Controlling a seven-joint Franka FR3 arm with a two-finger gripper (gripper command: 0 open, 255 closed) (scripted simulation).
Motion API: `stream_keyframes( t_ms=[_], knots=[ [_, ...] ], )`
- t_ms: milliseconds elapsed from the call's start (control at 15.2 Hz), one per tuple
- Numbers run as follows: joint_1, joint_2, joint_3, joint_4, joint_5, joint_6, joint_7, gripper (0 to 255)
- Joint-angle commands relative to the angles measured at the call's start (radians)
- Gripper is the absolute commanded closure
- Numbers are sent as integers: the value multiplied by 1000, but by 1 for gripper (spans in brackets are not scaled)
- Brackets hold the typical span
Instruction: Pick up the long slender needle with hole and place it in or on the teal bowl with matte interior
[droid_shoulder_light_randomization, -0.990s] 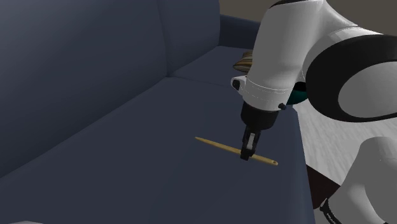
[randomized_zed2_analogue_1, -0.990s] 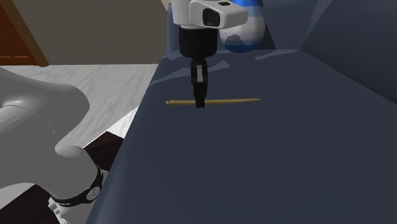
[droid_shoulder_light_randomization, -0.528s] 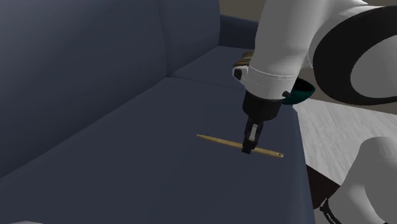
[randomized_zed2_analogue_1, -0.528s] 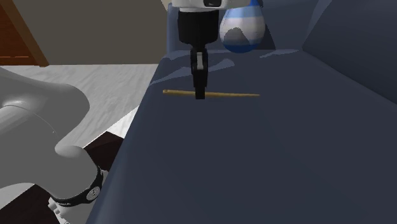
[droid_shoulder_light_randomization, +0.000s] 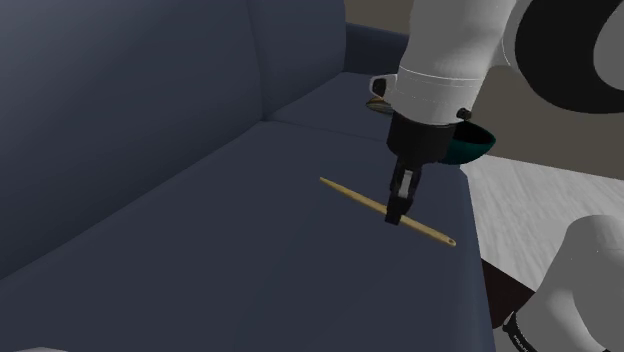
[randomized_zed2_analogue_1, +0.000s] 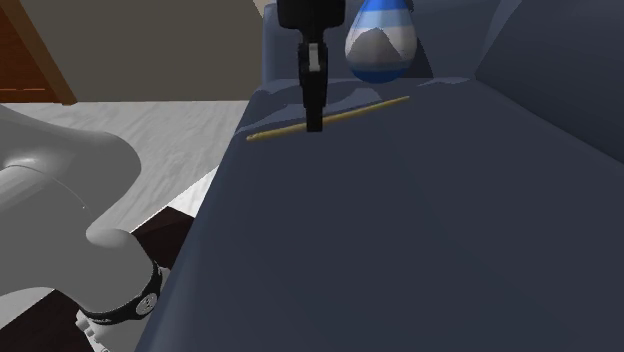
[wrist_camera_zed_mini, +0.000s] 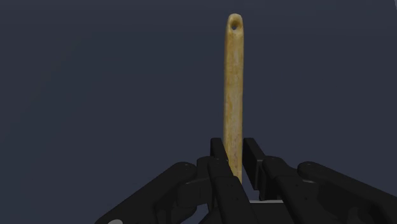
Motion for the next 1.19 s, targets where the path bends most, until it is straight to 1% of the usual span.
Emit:
stream_keyframes(
  t_ms=[0,1122],
  knots=[
    [-3,6,-4,34,-5,-29,1,255],
    [-20,75,-26,313,-33,-240,14,255]
  ],
)
